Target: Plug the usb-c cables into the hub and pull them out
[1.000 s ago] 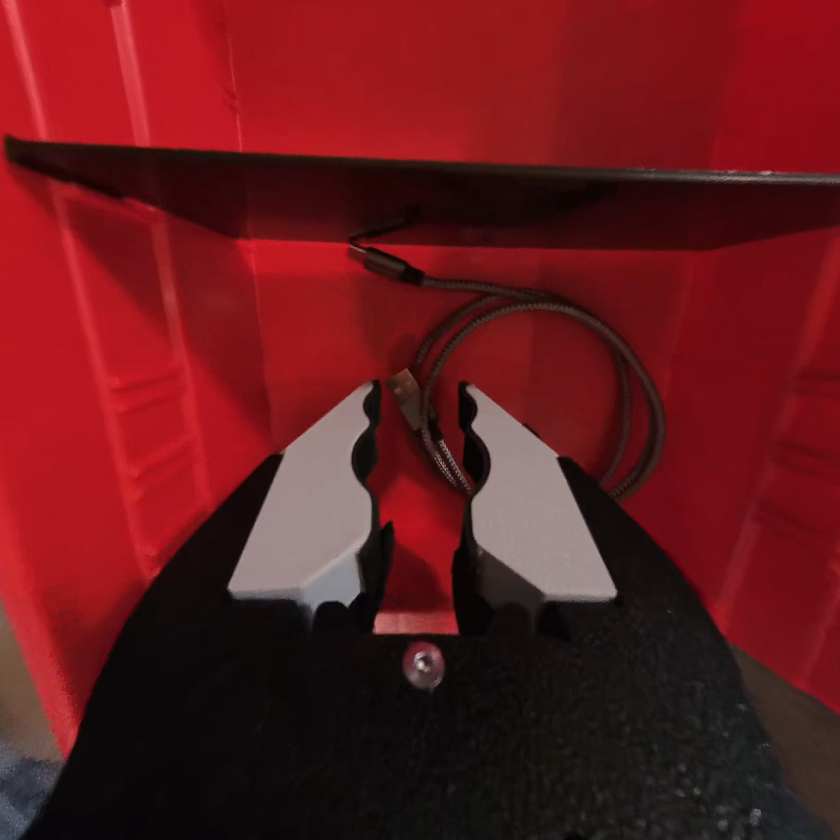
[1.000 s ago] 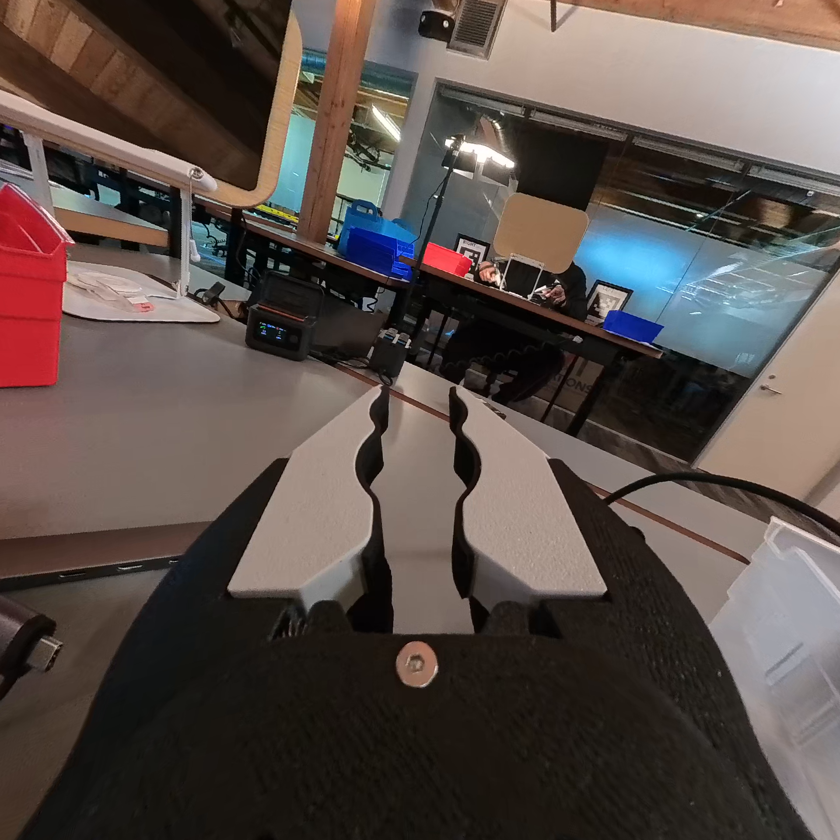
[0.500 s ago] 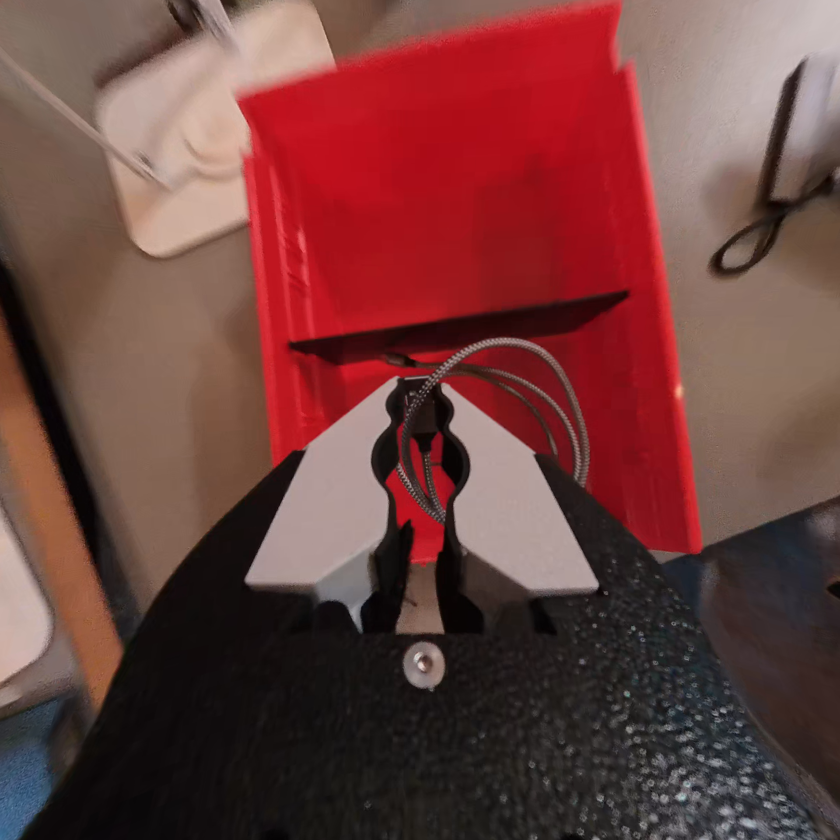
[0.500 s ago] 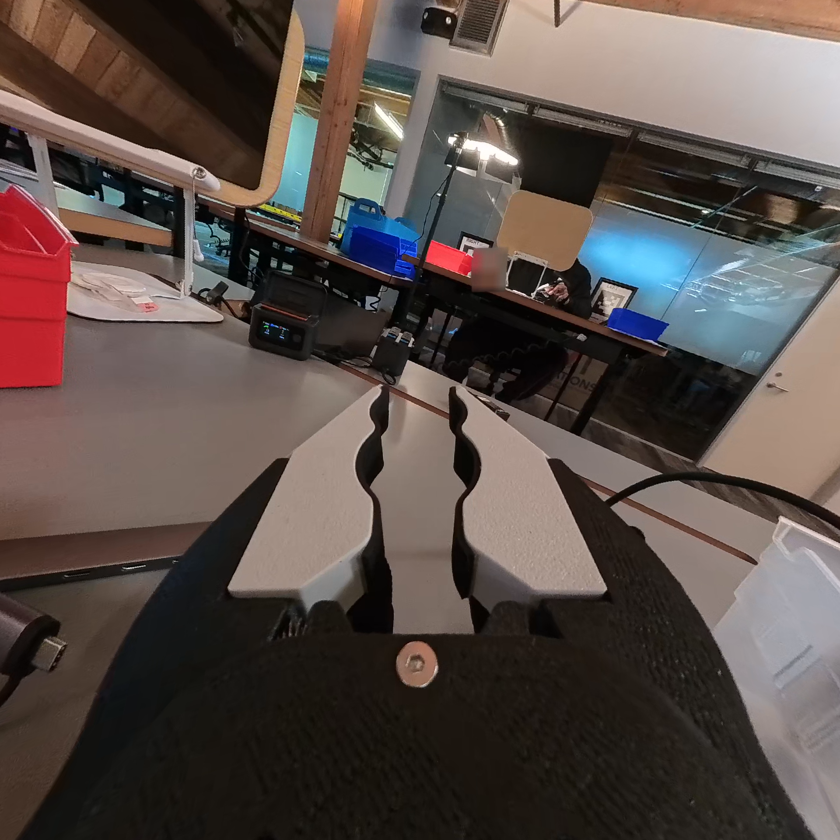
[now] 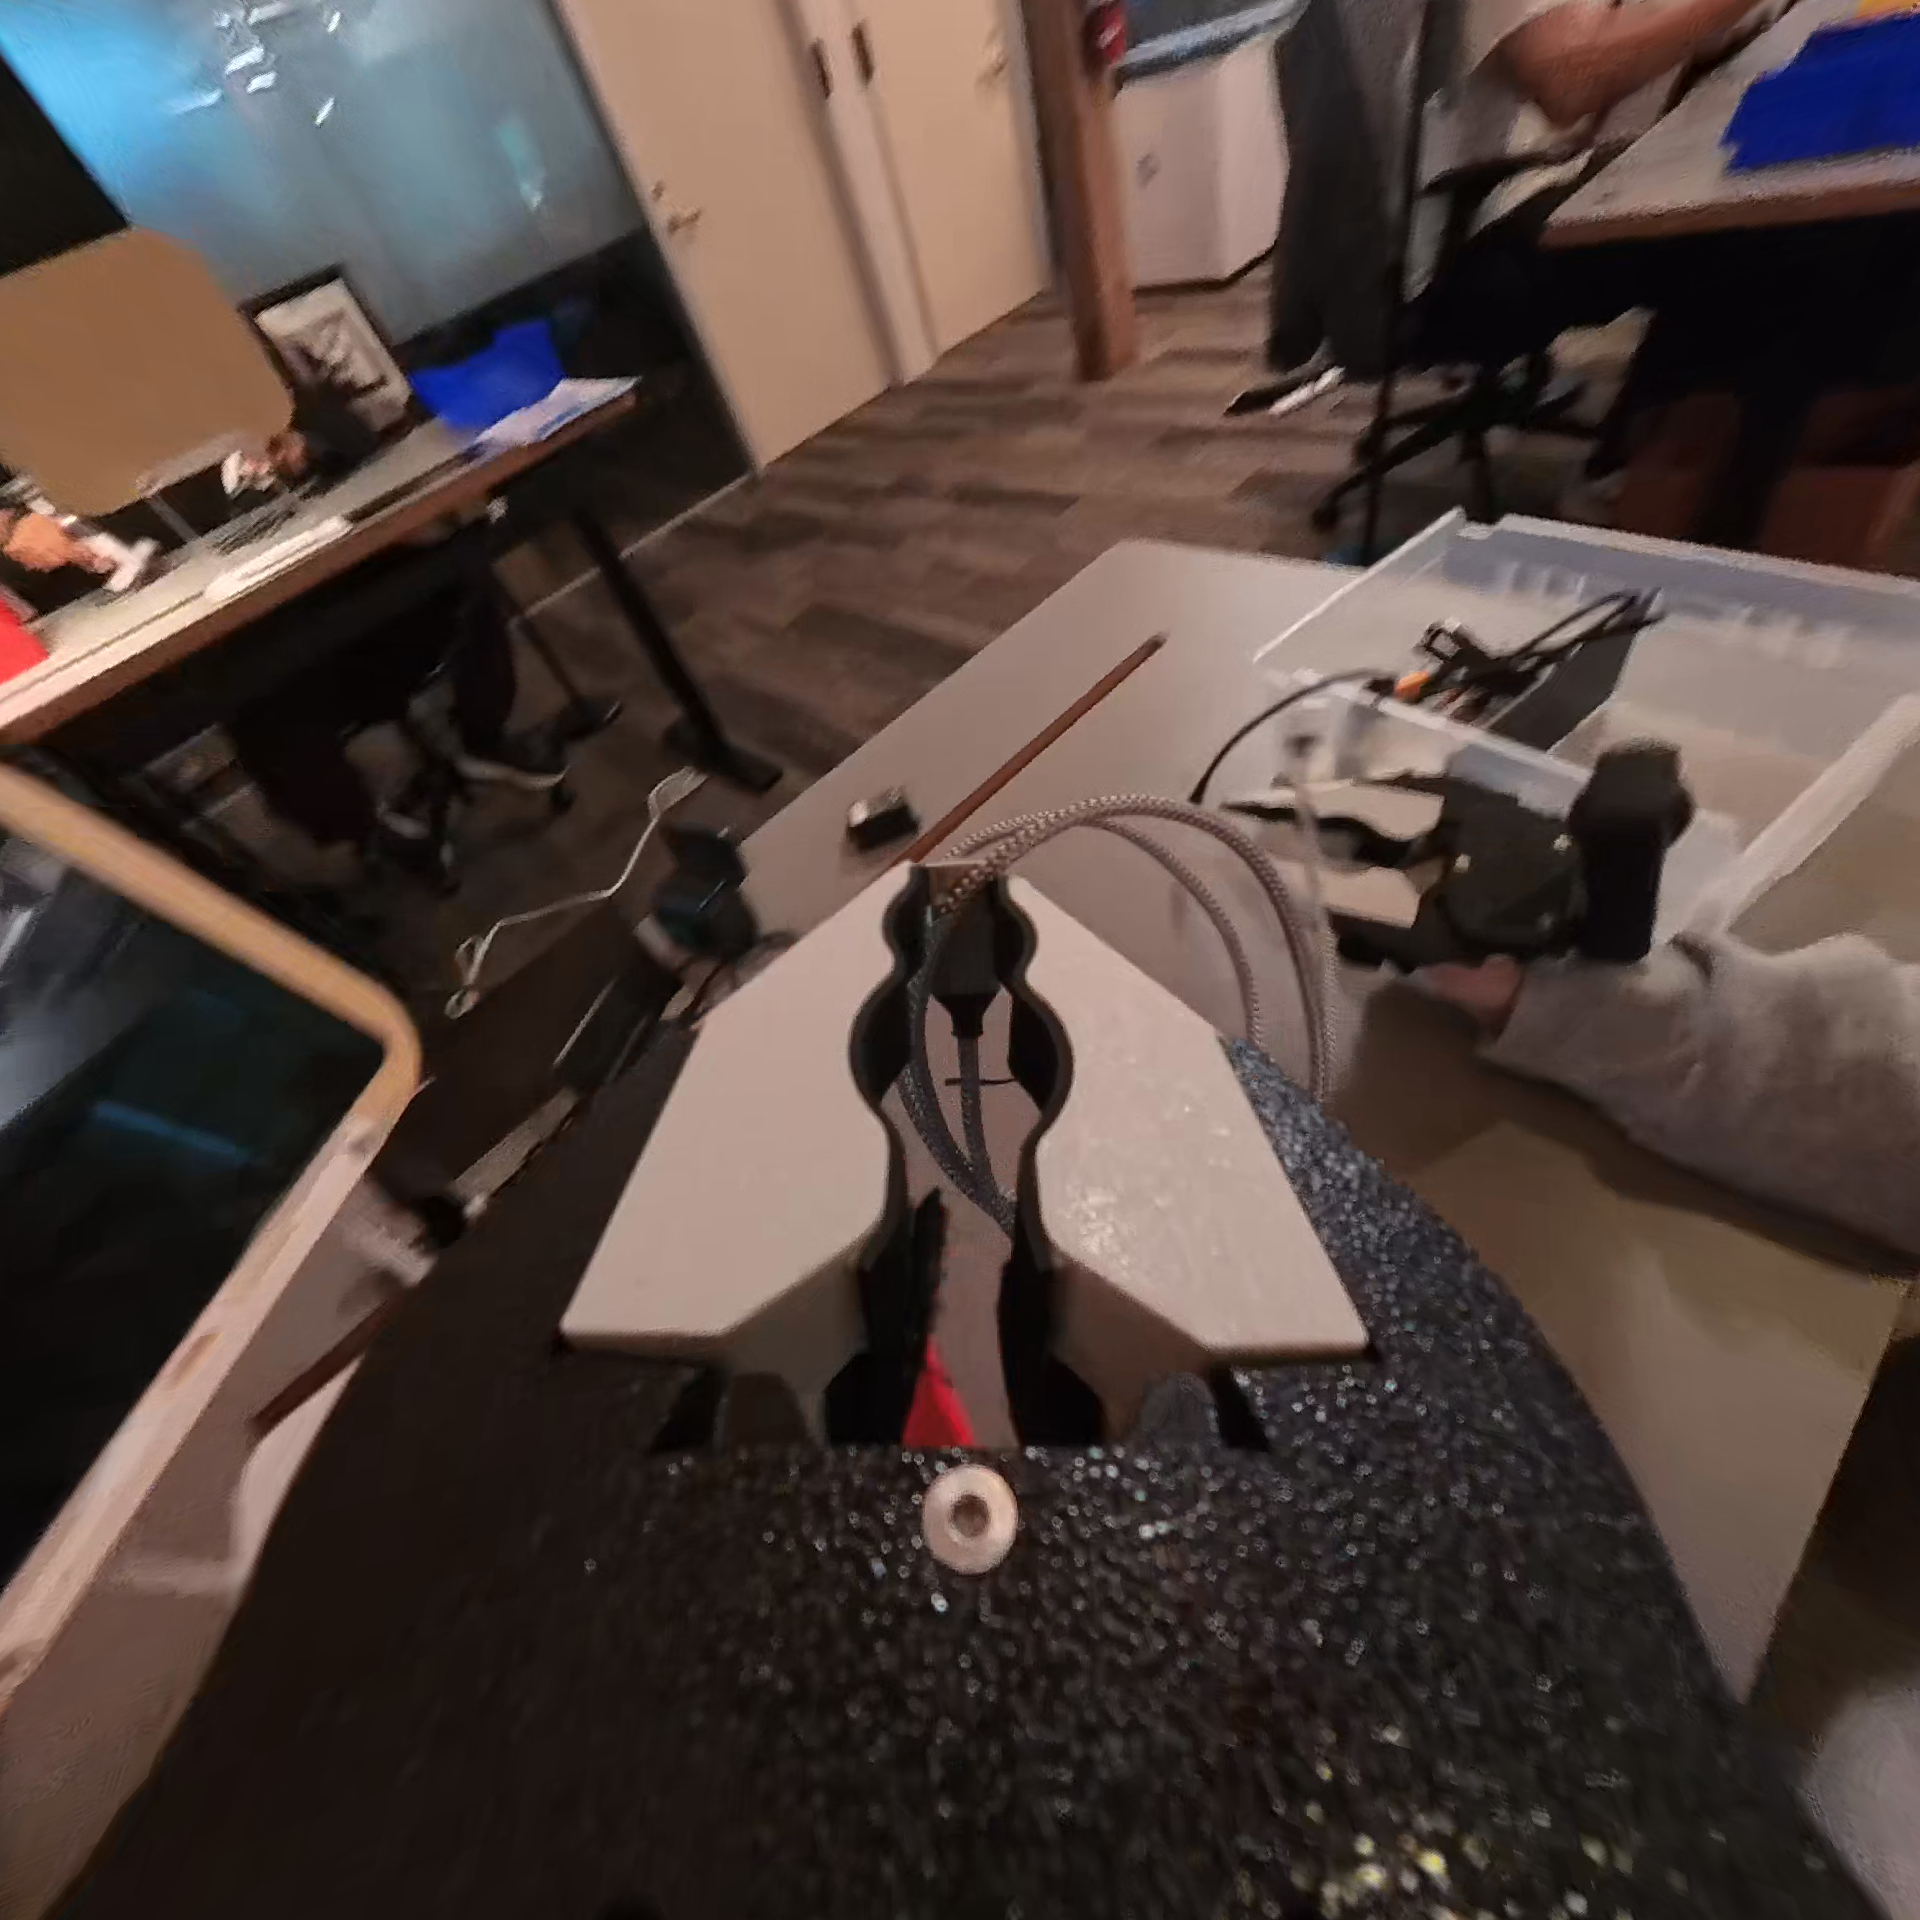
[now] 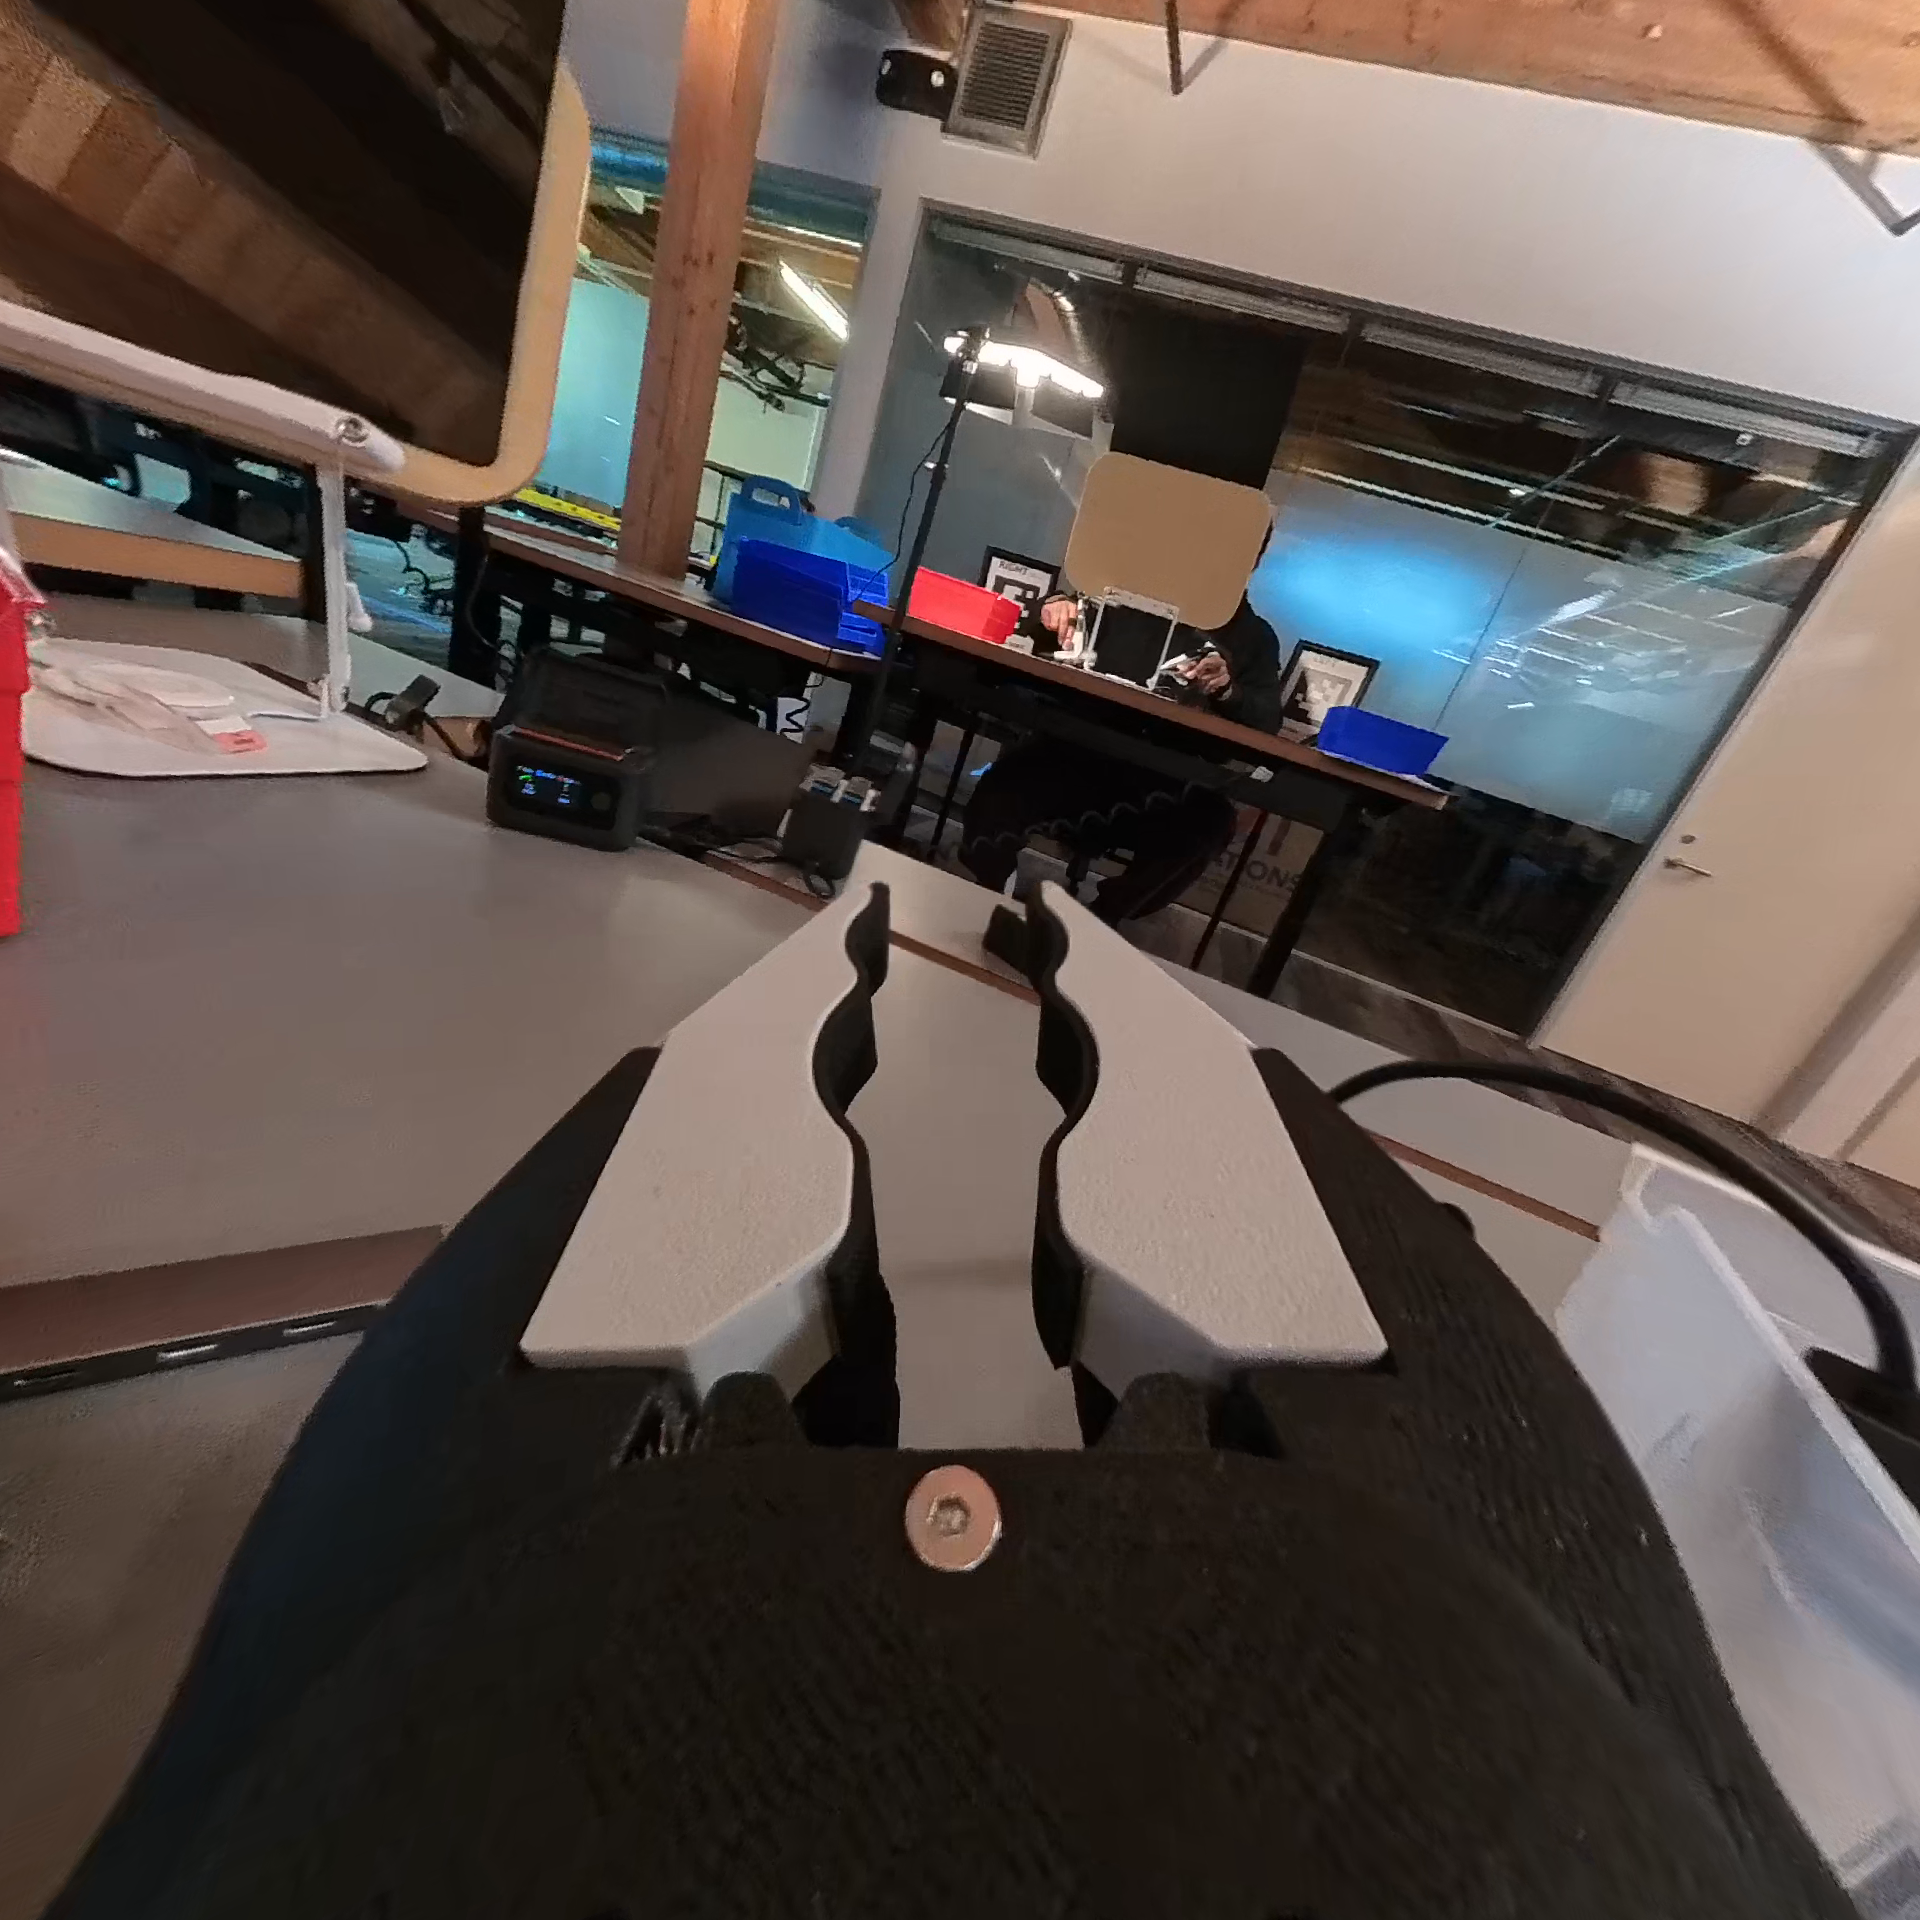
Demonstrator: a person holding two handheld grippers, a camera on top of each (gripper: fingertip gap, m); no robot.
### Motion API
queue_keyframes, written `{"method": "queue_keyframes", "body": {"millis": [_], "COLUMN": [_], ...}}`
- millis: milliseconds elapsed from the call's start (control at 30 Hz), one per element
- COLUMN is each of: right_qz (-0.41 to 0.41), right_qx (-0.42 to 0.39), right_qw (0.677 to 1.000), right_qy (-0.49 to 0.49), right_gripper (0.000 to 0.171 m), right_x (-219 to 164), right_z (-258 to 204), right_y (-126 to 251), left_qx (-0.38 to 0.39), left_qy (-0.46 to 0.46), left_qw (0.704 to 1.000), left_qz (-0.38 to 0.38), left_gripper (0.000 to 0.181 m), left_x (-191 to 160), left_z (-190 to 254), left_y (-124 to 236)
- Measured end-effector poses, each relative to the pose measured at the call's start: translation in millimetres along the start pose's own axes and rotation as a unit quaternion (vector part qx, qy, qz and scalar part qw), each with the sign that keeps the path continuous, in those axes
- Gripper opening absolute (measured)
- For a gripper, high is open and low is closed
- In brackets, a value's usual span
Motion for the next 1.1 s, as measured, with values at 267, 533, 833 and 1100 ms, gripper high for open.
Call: {"method": "queue_keyframes", "body": {"millis": [267, 533, 833, 1100], "right_qz": [-0.002, -0.088, -0.098, -0.094], "right_qx": [-0.025, -0.104, -0.052, -0.057], "right_qw": [0.999, 0.988, 0.99, 0.99], "right_qy": [-0.037, -0.076, -0.09, -0.087], "right_gripper": [0.025, 0.021, 0.022, 0.022], "right_x": [0, -13, -15, -14], "right_z": [14, 35, 26, 28], "right_y": [0, -2, -8, -7], "left_qx": [-0.047, 0.05, 0.011, 0.076], "left_qy": [0.094, 0.164, 0.209, 0.123], "left_qw": [0.994, 0.985, 0.971, 0.977], "left_qz": [0.011, -0.003, -0.119, -0.158], "left_gripper": [0.01, 0.01, 0.01, 0.072], "left_x": [-42, -111, -163, -148], "left_z": [11, 4, 16, 28], "left_y": [-141, -227, -251, -211]}}
Point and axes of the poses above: each gripper's, where its closed fingertips meet, y back along the fingers, x out of its top, z = x × y across the jaws, the point moved 9 cm from there along y, back along the fingers, and after that the axes turned 7 degrees about -y, right-handed, at the moved point
